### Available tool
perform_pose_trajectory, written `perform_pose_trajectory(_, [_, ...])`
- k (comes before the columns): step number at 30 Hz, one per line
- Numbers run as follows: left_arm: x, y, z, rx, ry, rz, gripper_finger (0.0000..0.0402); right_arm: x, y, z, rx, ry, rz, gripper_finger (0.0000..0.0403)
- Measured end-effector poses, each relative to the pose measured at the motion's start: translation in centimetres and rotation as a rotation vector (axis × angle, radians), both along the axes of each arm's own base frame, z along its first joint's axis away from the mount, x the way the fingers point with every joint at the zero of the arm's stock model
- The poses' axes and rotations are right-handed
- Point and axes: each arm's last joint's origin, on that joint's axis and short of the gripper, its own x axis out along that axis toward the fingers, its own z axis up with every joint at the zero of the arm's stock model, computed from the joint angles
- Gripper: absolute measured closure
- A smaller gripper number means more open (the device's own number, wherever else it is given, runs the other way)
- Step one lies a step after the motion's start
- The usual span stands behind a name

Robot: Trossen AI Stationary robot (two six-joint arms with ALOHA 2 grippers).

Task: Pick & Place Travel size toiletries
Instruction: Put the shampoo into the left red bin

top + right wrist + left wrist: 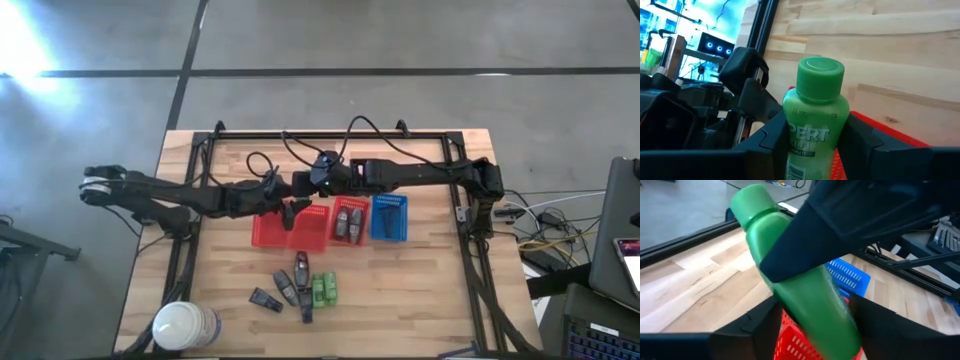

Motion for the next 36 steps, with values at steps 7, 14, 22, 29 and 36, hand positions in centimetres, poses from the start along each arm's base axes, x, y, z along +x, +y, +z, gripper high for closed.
perform_pose_trajectory(7, [-0.1, 0.0, -0.4, -0.004, 0.032, -0.008, 0.0241, 0.0, 0.2, -0.2, 0.038, 0.006, 0.051, 0.0268])
perform_pose_trajectory(14, [-0.5, 0.1, -1.4, -0.040, 0.137, 0.019, 0.0275, -1.0, 0.9, 0.5, 0.057, 0.046, 0.089, 0.0211])
perform_pose_trajectory(22, [-2.7, -0.3, -1.9, -0.209, 0.196, 0.067, 0.0295, -3.7, 1.0, 2.5, -0.050, 0.125, -0.011, 0.0140])
perform_pose_trajectory(29, [-7.0, -1.7, -3.0, -0.560, 0.121, 0.129, 0.0297, -5.3, 1.0, 3.4, -0.062, 0.181, -0.012, 0.0104])
perform_pose_trajectory(36, [-9.4, -4.4, -5.4, -0.846, 0.141, 0.132, 0.0297, -5.7, 0.9, 3.0, -0.093, 0.237, 0.020, 0.0094])
